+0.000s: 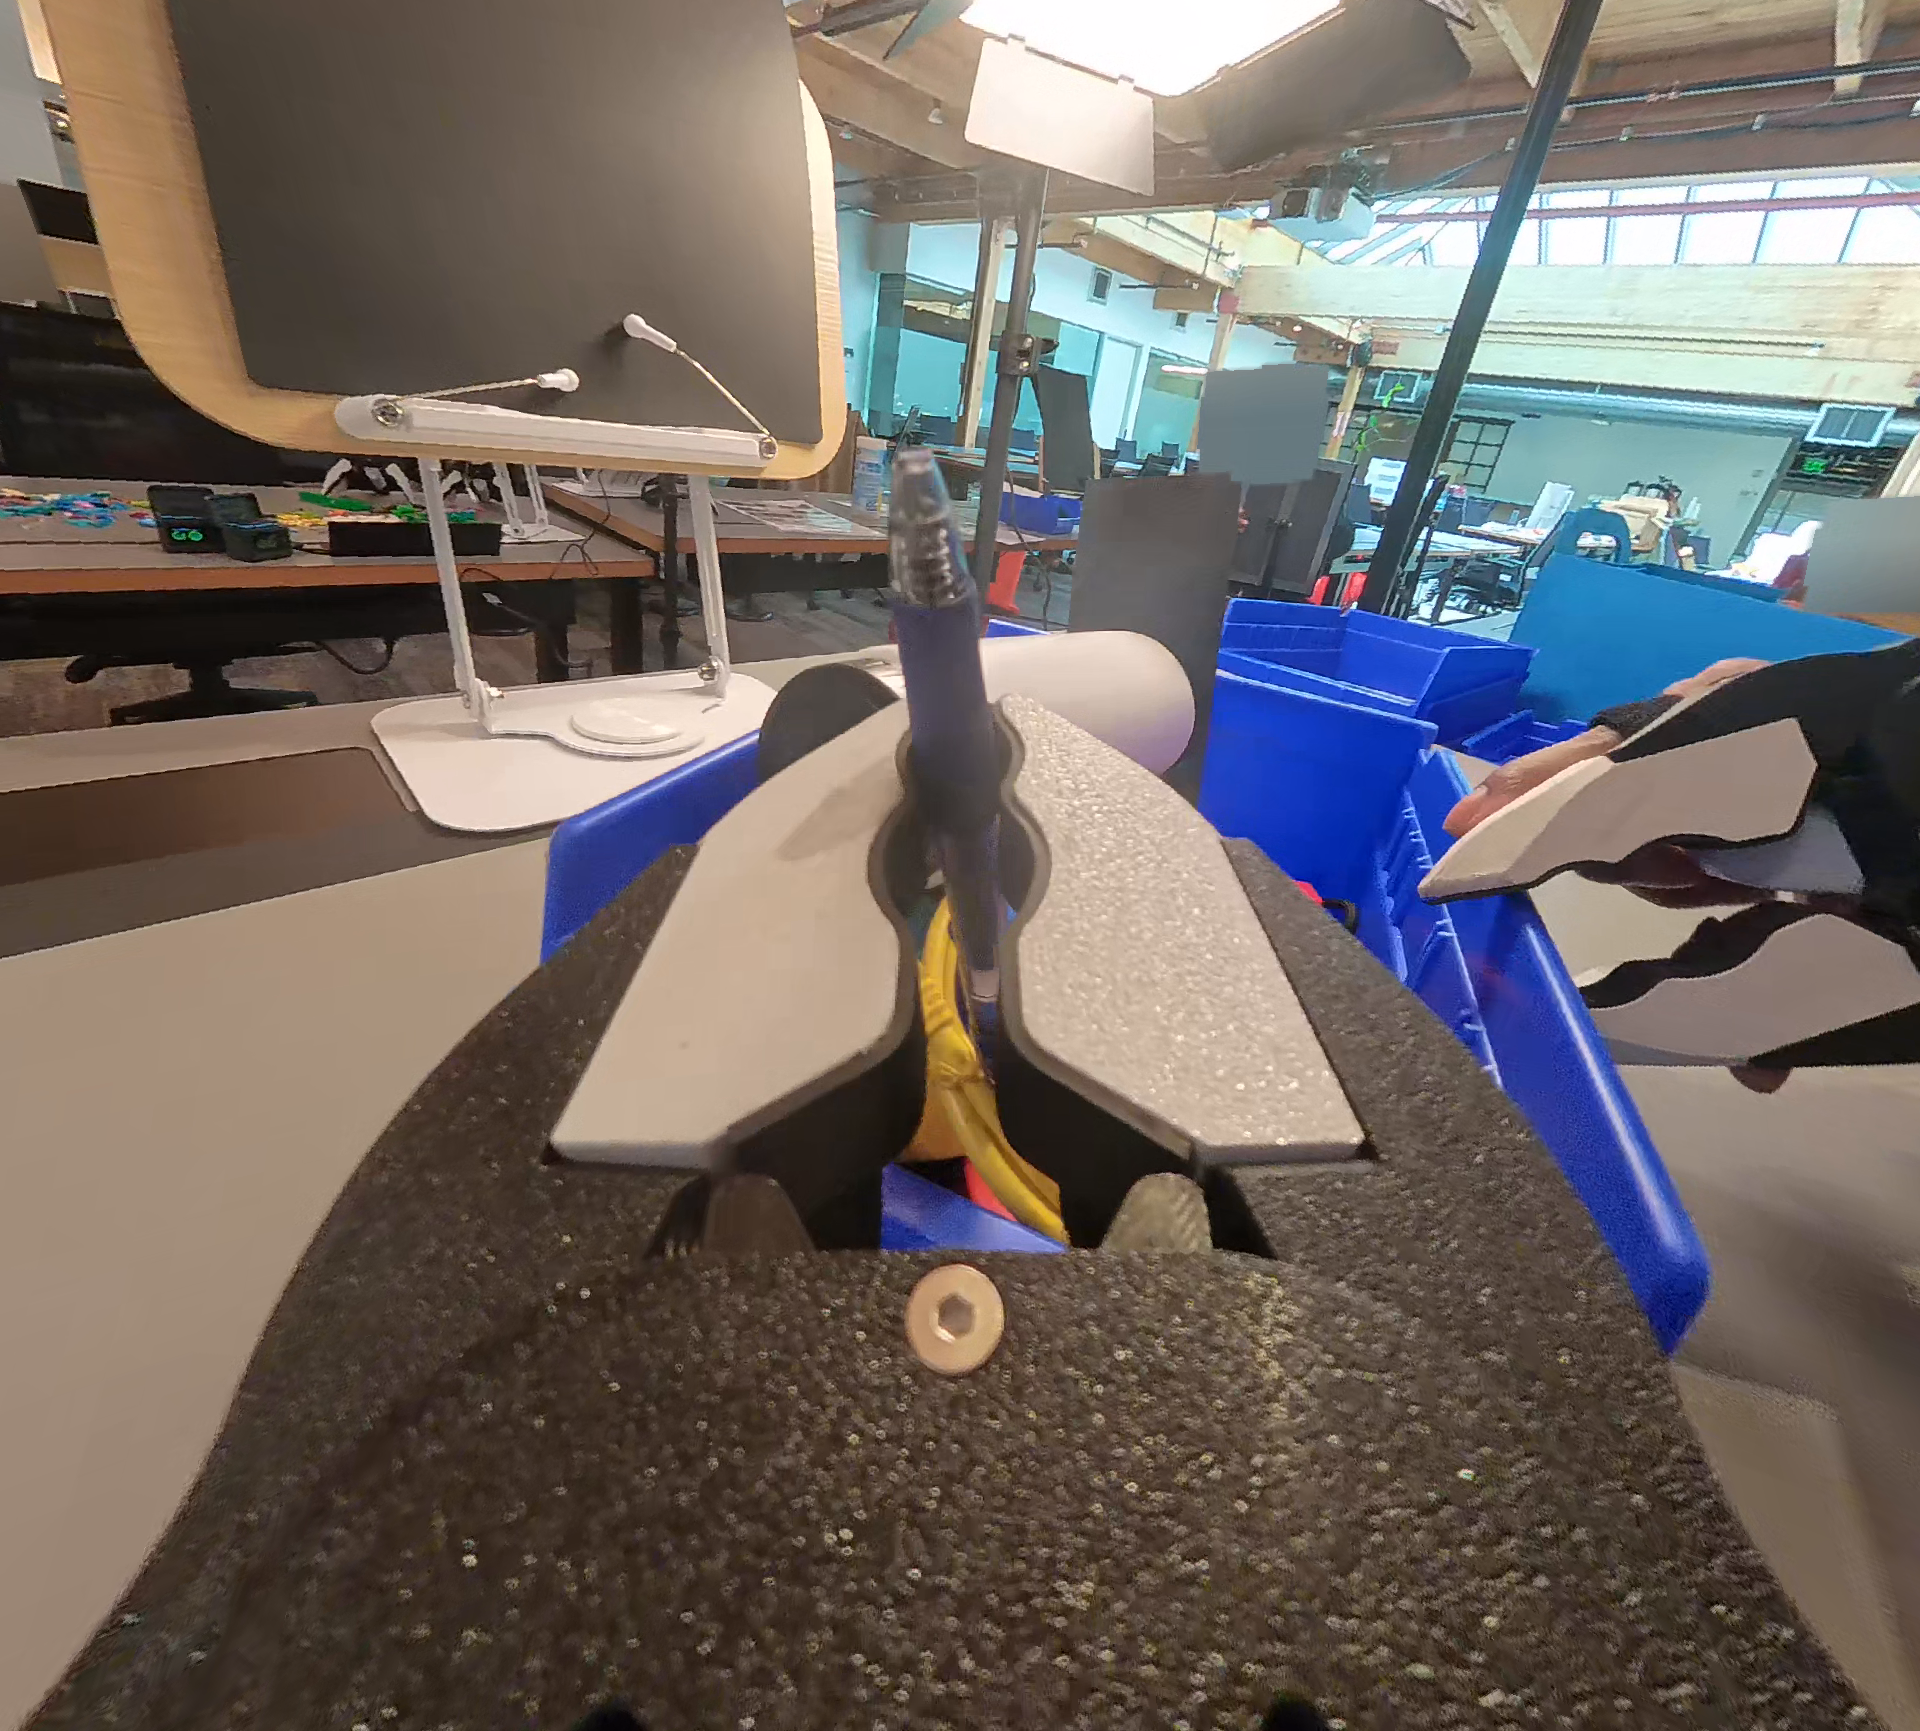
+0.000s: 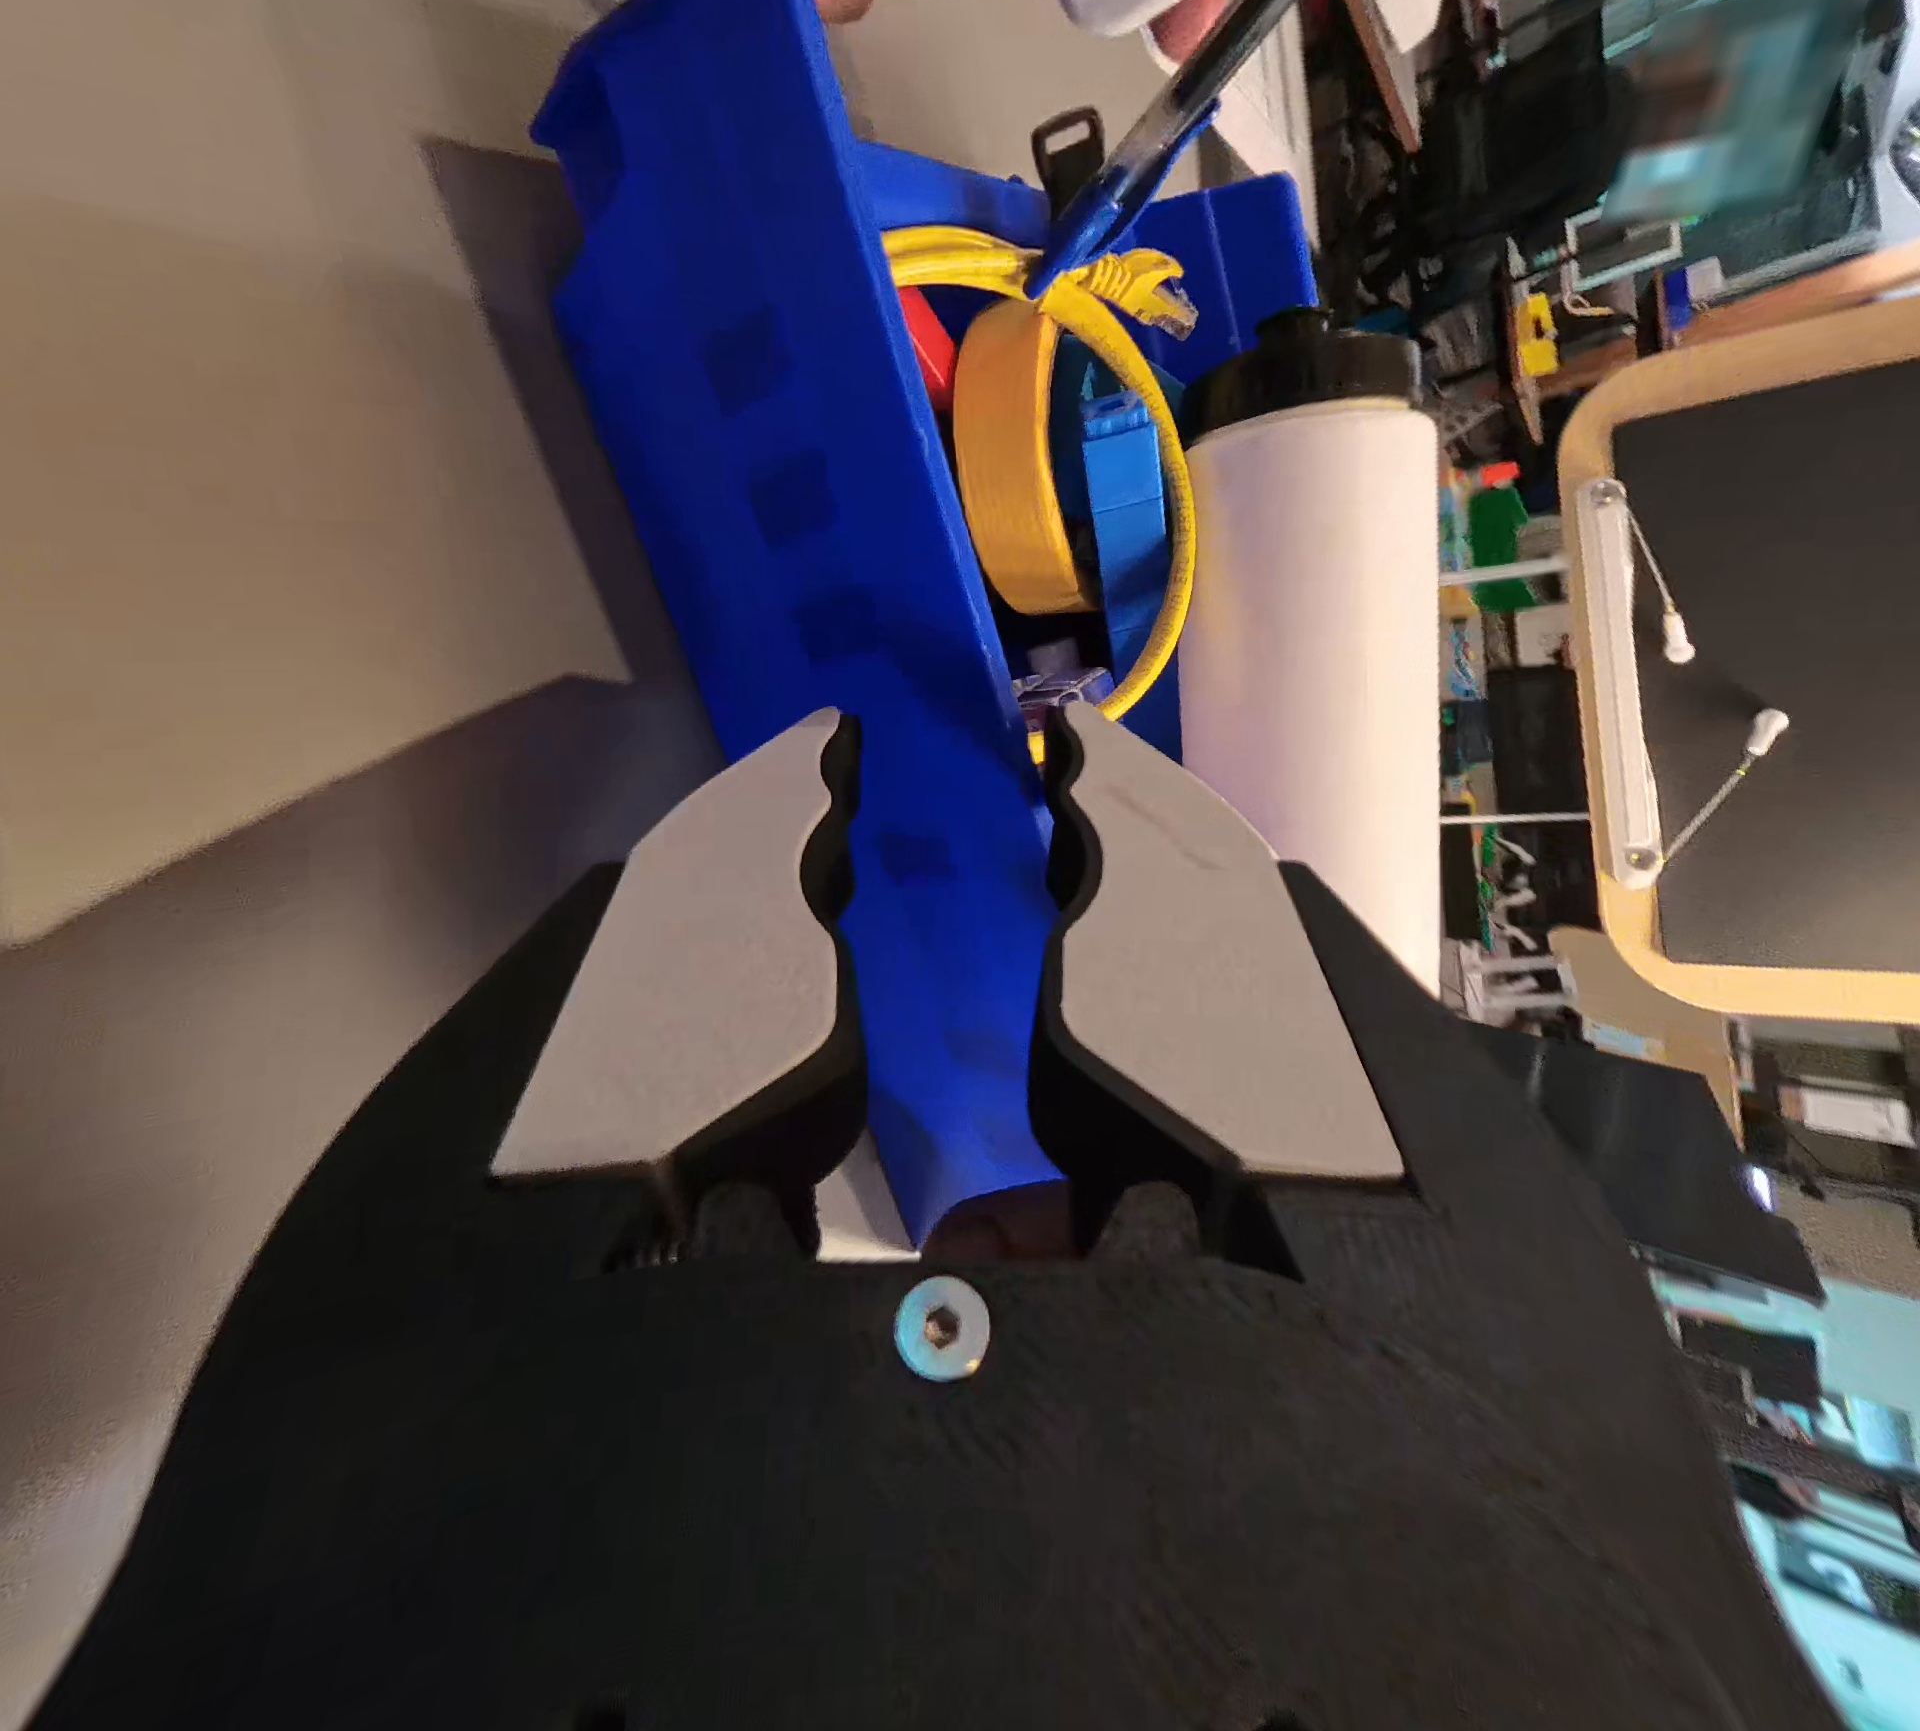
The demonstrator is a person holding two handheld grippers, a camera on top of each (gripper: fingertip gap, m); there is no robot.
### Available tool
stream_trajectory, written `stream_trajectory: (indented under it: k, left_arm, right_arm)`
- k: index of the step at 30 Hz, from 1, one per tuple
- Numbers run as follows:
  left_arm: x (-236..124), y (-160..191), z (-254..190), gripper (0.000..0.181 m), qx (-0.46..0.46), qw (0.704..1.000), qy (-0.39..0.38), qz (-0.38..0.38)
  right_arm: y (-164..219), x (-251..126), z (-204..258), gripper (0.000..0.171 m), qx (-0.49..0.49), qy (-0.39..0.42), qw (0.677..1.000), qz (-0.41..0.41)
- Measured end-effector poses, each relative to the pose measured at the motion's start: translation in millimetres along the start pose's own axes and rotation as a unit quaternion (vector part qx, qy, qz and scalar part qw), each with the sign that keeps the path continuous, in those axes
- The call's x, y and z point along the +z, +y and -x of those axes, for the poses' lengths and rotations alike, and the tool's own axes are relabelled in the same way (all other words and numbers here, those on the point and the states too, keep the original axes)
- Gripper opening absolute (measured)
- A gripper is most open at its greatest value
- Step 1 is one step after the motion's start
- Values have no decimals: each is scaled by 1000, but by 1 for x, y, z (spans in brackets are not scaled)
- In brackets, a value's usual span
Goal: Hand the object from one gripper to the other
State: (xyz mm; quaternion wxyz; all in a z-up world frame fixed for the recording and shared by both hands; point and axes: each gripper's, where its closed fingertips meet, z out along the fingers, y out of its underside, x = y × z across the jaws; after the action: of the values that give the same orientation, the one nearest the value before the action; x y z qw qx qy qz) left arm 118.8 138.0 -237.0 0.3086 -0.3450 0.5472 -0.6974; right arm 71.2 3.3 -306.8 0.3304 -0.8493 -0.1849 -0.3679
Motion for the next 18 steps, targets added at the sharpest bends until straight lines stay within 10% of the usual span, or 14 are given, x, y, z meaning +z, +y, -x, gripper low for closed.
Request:
stream_trajectory:
  k: [18]
  left_arm:
    - [3, -2, -48, 9, -92, 984, 150, -14]
  right_arm:
    - [42, -70, 16, 19, 85, -193, 974, -85]
